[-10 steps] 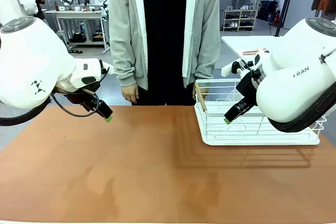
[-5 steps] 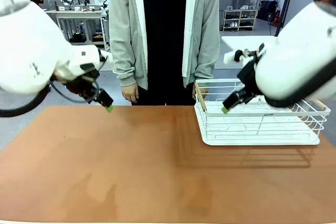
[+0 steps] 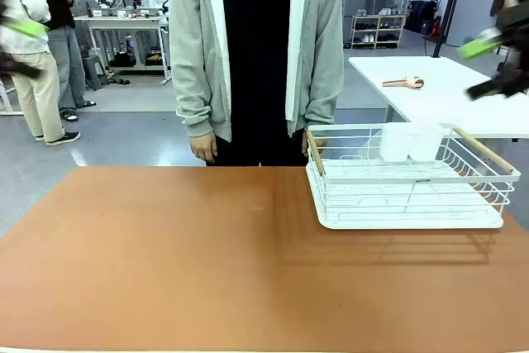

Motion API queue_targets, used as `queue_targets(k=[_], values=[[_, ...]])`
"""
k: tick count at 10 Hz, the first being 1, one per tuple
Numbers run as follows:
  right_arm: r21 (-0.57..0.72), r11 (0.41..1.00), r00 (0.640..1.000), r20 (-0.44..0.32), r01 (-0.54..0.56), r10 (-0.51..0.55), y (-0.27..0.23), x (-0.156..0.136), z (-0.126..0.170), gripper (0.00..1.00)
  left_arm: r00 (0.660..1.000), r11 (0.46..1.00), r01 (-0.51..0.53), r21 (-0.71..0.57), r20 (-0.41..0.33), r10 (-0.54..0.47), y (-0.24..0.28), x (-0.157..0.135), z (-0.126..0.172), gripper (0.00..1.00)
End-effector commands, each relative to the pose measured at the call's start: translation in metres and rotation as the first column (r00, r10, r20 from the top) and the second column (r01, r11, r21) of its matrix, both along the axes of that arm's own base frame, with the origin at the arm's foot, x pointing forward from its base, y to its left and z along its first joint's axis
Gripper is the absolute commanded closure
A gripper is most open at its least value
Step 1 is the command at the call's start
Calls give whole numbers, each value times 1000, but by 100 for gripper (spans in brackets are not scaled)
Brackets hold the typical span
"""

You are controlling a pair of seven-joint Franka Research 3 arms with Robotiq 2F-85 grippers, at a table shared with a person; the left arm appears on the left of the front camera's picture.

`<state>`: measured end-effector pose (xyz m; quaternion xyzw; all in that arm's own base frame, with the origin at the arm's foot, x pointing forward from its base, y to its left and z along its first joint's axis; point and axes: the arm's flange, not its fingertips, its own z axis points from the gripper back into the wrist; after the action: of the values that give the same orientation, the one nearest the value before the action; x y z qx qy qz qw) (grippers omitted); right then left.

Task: Clean the table.
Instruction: Pick up the Lint Roller when the human hands it over.

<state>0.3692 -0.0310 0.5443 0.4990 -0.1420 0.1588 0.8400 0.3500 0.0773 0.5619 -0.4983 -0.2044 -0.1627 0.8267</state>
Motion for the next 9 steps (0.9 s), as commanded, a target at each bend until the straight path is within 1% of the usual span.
queue_targets(k=[1, 2, 3, 4, 5, 6, 7, 8, 9], values=[[141, 982, 984, -144, 126, -105, -61, 13, -24, 0, 979, 970, -154, -187, -164, 124, 70, -11, -33, 0], [204, 965, 976, -176, 167, -131, -93, 8, -46, 0, 956, 938, -254, -235, -209, 207, 107, -28, -53, 0], [283, 933, 959, -239, 221, -155, -127, 4, -80, 0, 929, 917, -323, -233, -265, 260, 143, -45, -79, 0], [313, 915, 945, -282, 255, -167, -142, 4, -103, 0, 888, 889, -394, -233, -348, 302, 162, -48, -101, 0], [318, 904, 931, -318, 285, -181, -149, 5, -120, 0, 865, 867, -431, -250, -388, 319, 171, -44, -118, 0], [322, 897, 924, -331, 302, -191, -154, 6, -128, 0, 861, 861, -438, -258, -395, 320, 170, -38, -124, 0], [310, 902, 927, -316, 301, -200, -154, 5, -127, 0, 871, 876, -412, -252, -390, 297, 163, -29, -122, 0], [319, 893, 916, -346, 317, -201, -161, -8, -138, 0, 847, 861, -455, -227, -407, 340, 185, -58, -134, 0], [319, 893, 916, -346, 317, -201, -161, -8, -138, 0, 847, 861, -455, -227, -407, 340, 185, -58, -134, 0]])
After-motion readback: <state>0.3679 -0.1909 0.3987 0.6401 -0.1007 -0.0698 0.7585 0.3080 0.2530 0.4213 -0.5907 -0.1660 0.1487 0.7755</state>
